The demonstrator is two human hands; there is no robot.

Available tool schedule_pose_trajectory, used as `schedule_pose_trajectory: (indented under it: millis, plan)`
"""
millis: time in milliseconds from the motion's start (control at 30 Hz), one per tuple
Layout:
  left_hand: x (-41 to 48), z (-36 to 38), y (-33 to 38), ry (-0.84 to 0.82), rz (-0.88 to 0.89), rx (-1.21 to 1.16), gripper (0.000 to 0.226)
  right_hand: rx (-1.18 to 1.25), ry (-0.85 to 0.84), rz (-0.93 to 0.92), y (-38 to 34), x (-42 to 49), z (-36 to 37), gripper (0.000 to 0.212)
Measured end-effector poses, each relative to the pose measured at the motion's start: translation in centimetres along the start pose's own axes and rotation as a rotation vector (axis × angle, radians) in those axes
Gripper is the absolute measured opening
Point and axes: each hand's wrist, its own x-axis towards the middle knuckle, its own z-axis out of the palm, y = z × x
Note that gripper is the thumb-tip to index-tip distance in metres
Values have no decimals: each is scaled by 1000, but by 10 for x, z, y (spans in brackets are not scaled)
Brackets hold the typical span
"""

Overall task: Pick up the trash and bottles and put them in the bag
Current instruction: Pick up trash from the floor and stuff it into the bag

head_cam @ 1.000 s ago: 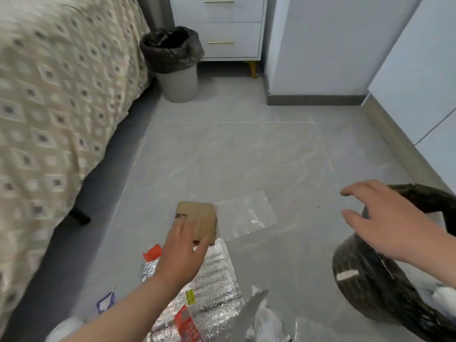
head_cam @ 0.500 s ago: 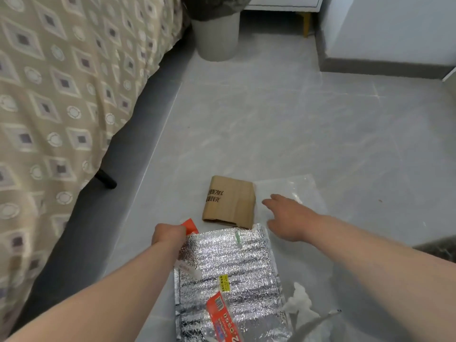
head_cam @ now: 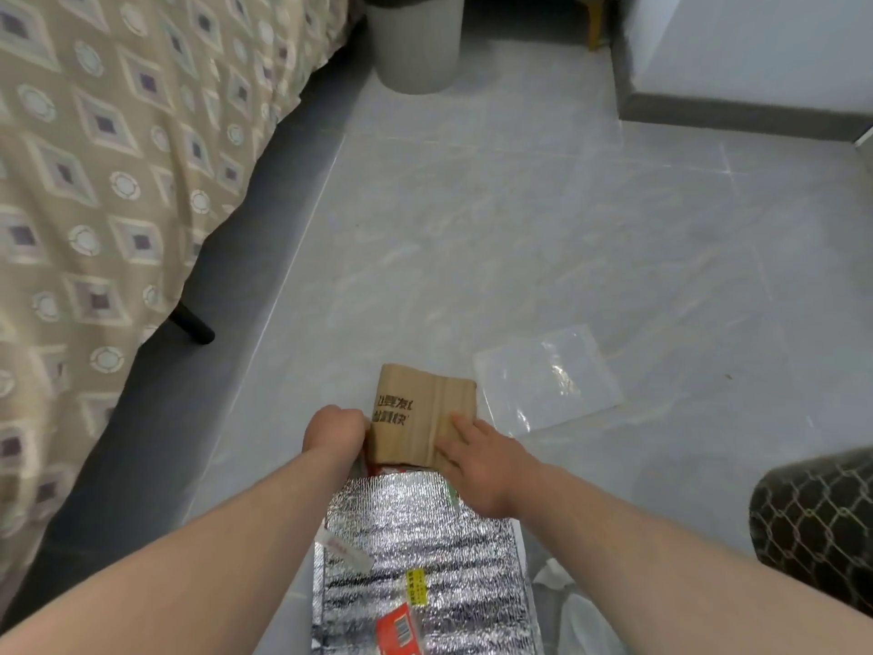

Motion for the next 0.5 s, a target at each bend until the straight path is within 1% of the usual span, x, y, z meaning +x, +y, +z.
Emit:
schedule_pose_trajectory:
  millis: [100, 233, 300, 367, 400, 433, 500]
  plan:
    - [-28, 2, 10, -74, -40, -172, 33, 23, -7, 17, -2, -1, 5, 55]
    - [-34, 10, 15, -158, -11, -176, 40, 25, -8, 27, -1, 2, 6, 53]
    - [-35, 16, 17, -233, -41, -164, 39, 36, -9, 26, 0, 2, 5, 52]
    - [-39, 23, 19, -287, -46, -131, 28, 40, -16, 17, 0, -1, 2, 51]
    - [-40, 26, 19, -288, -44, -123, 26, 57, -11, 8, 1, -3, -1, 50]
    - [-40, 28, 19, -275, -44, -129, 27, 97, 18, -1, 2, -5, -5, 49]
    - [-40, 30, 16, -256, -47, -157, 29, 209, 185, 7, 8, -8, -9, 43]
